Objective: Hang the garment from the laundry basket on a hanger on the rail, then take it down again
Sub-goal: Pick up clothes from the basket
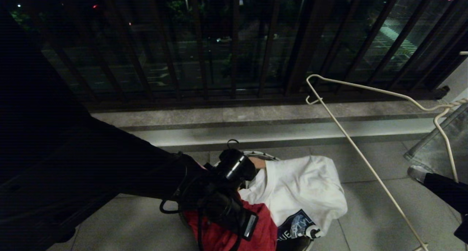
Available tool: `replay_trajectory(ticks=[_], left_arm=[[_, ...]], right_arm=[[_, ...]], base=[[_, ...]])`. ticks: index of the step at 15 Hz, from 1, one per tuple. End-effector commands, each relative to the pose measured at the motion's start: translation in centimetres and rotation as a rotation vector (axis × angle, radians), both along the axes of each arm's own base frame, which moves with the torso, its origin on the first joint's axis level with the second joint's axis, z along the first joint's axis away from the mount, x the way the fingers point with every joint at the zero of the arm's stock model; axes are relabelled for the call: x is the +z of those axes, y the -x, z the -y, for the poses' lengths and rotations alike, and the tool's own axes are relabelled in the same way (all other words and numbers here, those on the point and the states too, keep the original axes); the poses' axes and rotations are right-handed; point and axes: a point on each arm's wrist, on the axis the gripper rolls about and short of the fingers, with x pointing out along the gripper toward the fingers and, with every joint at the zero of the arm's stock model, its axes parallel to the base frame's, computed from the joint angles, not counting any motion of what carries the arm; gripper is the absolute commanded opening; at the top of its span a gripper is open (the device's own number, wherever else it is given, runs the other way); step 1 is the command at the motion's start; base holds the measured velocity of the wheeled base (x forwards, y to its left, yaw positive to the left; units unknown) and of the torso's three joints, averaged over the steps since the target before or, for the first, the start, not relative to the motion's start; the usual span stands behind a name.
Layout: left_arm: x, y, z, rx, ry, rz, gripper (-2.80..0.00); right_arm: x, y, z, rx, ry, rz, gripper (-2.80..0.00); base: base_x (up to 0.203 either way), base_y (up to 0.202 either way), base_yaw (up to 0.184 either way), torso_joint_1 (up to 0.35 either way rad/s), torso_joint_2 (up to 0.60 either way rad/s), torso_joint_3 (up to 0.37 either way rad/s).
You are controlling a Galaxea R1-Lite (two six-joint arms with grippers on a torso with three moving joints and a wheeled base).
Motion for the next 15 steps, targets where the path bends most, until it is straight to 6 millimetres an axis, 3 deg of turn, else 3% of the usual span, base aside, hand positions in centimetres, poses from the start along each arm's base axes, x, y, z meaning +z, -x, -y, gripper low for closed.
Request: replay_trajectory(ticks=[1, 7, 10, 12, 15], left_arm=[[2.9, 0.6, -0.9, 0.039, 0.067, 0.026, -2.8], [11.1, 3.3, -4.1, 0.29, 0.287, 0.089, -2.8], [12.3, 4.9, -4.0, 0.464, 0.229, 0.243, -2.8], [13.7, 6.4, -5.1, 0.474, 0.24, 0.231, -2.8], [15.3, 7.0, -6.1, 0.563, 0.191, 0.253, -2.8]], right_arm=[[0.0, 0.0, 0.0, -0.002, -0.003, -0.001, -2.8], [-0.1, 0.0, 0.0, -0.002, -0.001, -0.003, -2.8], [-0.2, 0.0, 0.0, -0.002, 0.003, -0.006, -2.8], [-0.3, 0.0, 0.0, -0.002, 0.004, -0.007, -2.8], [-0.3, 0.0, 0.0, -0.002, 0.005, -0.01, -2.8]], base=[[0.0, 0.0, 0.0, 0.0, 0.0, 0.0], [0.0, 0.0, 0.0, 0.0, 0.0, 0.0], [0.0, 0.0, 0.0, 0.0, 0.0, 0.0], [0.0, 0.0, 0.0, 0.0, 0.0, 0.0], [0.0, 0.0, 0.0, 0.0, 0.0, 0.0]])
